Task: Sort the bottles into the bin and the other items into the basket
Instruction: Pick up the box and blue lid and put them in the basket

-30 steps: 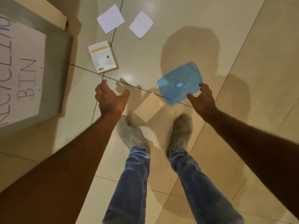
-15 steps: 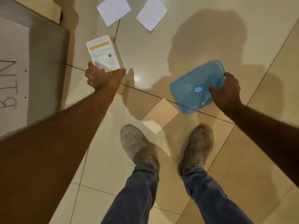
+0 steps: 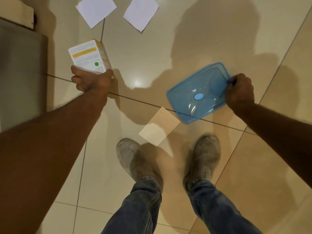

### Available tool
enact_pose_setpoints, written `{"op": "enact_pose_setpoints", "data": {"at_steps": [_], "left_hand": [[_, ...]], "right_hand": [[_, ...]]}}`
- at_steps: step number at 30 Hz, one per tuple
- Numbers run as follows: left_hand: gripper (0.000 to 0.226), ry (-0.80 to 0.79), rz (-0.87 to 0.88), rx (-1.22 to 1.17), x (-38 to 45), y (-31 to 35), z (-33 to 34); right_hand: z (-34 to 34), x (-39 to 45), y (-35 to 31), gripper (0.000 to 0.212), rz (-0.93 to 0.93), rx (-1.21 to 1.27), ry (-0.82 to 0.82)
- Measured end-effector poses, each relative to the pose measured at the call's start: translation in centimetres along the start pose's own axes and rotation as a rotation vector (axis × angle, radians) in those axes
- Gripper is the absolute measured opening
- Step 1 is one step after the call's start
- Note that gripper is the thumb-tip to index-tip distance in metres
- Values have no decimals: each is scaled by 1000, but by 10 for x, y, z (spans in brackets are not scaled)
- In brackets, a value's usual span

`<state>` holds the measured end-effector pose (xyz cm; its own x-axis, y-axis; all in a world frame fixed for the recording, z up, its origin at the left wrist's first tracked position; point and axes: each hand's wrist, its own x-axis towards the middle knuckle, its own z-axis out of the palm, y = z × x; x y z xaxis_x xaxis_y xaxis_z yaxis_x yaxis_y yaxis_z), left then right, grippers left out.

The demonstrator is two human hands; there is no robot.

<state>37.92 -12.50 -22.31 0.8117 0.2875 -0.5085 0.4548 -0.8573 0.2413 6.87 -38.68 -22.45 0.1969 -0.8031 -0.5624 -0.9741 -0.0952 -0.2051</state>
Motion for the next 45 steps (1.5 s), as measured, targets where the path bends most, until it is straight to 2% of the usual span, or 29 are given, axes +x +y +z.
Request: {"op": "enact_pose_setpoints", "data": {"at_steps": [8,17,20,25,28,31,34,40,45], "left_hand": [[106,-61,67,18,-57,-16,-32],[106,-168,46,45,-186,-15,-109],[109,-239,96,71,-231,-9,-146],[105,-330,262,153,-303,22,-239],[102,-344,350,233,-344,47,-313],[103,-335,405,207,-381,75,-388],[104,-325,464,175,-411,97,-452],[103,-251,528,126,-459,140,-527],[95,-173,539,66,-501,185,-545]], "right_hand": [[-32,-28,1,22,43,80,-45],[-101,-112,-10,16,192,230,-56],[-135,-146,-20,15,198,262,-55],[-221,-212,-52,17,199,271,-19],[-291,-257,-83,20,220,333,-56],[-368,-297,-119,22,215,473,-31],[-432,-330,-142,17,185,498,29],[-533,-357,-175,13,90,543,94],[-607,-345,-184,21,-58,523,78]]}}
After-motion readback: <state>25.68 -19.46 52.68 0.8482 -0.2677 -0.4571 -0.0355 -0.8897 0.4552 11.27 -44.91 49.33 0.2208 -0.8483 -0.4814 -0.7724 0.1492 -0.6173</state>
